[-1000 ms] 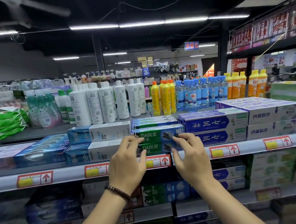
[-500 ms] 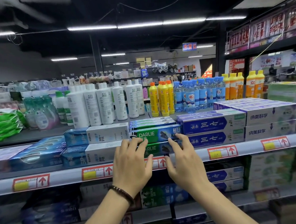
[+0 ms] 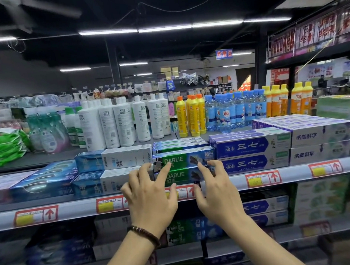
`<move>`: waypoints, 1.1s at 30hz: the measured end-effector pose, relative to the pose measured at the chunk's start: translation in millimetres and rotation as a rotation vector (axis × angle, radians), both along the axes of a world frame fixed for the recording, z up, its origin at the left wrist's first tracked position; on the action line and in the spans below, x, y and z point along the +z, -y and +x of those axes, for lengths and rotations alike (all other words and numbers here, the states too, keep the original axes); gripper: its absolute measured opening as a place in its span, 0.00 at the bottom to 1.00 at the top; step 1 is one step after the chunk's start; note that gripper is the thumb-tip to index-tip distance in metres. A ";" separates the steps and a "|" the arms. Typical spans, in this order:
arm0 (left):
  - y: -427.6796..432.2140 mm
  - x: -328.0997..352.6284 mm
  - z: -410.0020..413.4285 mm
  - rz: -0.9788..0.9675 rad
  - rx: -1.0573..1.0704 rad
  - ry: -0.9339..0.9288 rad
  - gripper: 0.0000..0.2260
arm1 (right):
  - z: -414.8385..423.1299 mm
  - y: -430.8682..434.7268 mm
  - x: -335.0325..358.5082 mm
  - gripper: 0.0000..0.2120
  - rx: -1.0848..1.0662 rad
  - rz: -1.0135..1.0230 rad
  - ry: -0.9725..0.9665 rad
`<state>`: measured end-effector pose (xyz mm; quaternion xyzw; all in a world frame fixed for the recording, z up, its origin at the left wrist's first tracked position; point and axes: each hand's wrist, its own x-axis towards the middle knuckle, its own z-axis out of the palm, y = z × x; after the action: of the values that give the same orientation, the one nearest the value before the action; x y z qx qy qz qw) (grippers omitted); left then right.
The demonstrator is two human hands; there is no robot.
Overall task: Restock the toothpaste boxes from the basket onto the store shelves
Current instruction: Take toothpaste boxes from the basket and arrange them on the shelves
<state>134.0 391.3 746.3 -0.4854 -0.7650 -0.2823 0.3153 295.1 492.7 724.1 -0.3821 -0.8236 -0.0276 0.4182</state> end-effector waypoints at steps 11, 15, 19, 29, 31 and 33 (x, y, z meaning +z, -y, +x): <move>-11.5 6.5 -4.4 -0.018 -0.024 0.068 0.26 | -2.5 2.0 3.0 0.30 -0.006 -0.039 0.024; -14.4 6.1 -5.1 -0.041 -0.016 0.069 0.27 | -2.9 2.4 8.1 0.31 -0.010 -0.048 0.040; -16.2 6.1 -3.3 -0.052 0.008 0.049 0.28 | -4.2 5.6 13.8 0.32 -0.029 -0.069 0.056; -21.5 4.8 -4.5 -0.073 0.035 0.042 0.29 | -7.0 5.8 22.5 0.32 -0.060 -0.108 0.084; -22.4 5.2 -4.1 -0.077 0.039 0.042 0.29 | -8.1 6.3 24.3 0.31 -0.065 -0.115 0.089; -23.1 5.2 -3.9 -0.081 0.044 0.035 0.30 | -9.1 6.9 25.3 0.31 -0.065 -0.120 0.091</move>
<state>130.0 414.4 751.5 -0.4759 -0.7915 -0.2527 0.2883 285.9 485.8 749.4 -0.4313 -0.8292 -0.0090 0.3554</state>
